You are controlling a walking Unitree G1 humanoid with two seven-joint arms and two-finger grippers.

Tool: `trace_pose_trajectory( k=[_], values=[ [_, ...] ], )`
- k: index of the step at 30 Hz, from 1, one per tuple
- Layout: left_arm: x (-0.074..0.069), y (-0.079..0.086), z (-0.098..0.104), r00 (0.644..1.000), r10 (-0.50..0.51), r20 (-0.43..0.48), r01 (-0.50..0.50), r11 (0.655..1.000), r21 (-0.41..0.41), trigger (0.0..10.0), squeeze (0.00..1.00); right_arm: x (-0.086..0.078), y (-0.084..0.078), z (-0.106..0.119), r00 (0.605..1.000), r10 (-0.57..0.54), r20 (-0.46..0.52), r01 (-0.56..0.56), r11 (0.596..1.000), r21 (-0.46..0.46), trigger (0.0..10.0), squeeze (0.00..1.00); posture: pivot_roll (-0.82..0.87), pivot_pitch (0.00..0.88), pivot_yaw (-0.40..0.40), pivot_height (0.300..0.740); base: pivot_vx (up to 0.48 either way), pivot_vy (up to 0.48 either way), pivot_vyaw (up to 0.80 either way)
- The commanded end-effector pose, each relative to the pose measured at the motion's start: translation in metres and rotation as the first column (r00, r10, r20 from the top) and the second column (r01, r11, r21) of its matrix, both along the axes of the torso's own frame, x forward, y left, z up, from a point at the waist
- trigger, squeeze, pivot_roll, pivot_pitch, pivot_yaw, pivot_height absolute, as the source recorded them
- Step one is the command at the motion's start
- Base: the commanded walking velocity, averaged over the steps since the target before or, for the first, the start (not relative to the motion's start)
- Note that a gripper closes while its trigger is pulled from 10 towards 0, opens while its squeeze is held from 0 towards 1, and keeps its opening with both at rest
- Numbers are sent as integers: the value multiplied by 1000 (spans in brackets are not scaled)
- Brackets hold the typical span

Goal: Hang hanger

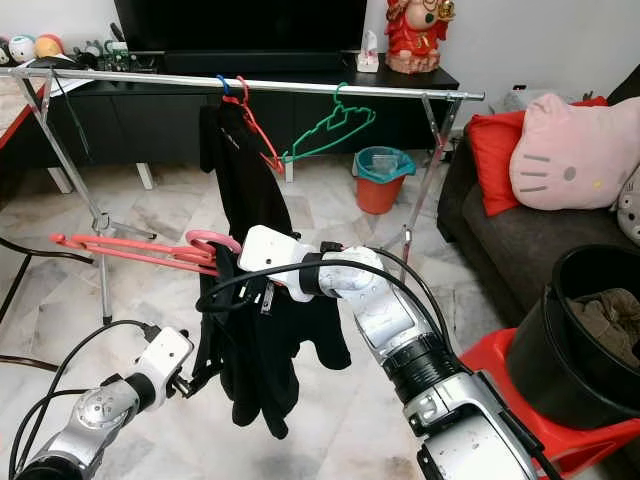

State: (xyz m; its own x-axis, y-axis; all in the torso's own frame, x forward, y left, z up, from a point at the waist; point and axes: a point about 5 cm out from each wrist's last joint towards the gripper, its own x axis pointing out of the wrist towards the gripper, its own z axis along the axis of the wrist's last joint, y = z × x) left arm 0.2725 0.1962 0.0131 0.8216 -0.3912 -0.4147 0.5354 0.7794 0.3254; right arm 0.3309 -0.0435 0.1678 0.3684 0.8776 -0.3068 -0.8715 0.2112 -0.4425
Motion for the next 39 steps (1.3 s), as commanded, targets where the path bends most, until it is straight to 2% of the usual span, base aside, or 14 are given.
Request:
trace_pose_trajectory(
  k=[1,6,10,17,19,22,30,33,37,39],
  values=[
    [1,5,-4,999,47,-9,-46,997,64,10000,0,1,5,14,998,24,56,-25,1000,12,0,0,44,0,-72,740,0,0,0],
    [4,13,-5,987,160,24,-162,982,98,10000,0,0,5,14,998,33,54,-33,999,12,0,0,40,0,-70,740,0,0,0],
    [5,18,-4,972,230,44,-233,969,85,10000,0,0,5,13,998,37,49,-38,999,11,0,0,40,0,-73,740,0,0,0],
    [6,18,-6,963,265,39,-267,960,79,10000,0,-1,8,13,998,48,46,-48,999,11,0,0,40,0,-74,740,0,0,0],
    [6,16,-7,956,291,26,-292,956,31,10000,0,-4,10,12,997,66,42,-66,998,9,0,0,40,0,-74,740,0,0,0],
    [7,15,-6,954,299,14,-299,954,-4,10000,0,-5,11,11,997,73,37,-73,997,9,0,0,40,0,-74,740,0,0,0],
    [9,12,-6,956,294,12,-294,956,-3,10000,0,-9,14,11,994,101,29,-101,995,7,0,0,37,0,-72,740,0,0,0],
    [8,7,-7,969,248,-15,-249,968,-38,10000,0,-8,15,12,995,95,32,-96,995,12,0,0,35,0,-69,740,0,0,0],
    [5,3,-9,983,182,-38,-184,982,-43,10000,0,-7,15,12,995,90,35,-91,996,11,0,0,35,0,-69,740,0,0,0],
    [4,5,-10,978,201,-51,-204,978,-52,10000,0,-7,15,13,995,91,36,-92,996,11,0,0,38,0,-71,740,0,0,0]
  ],
)
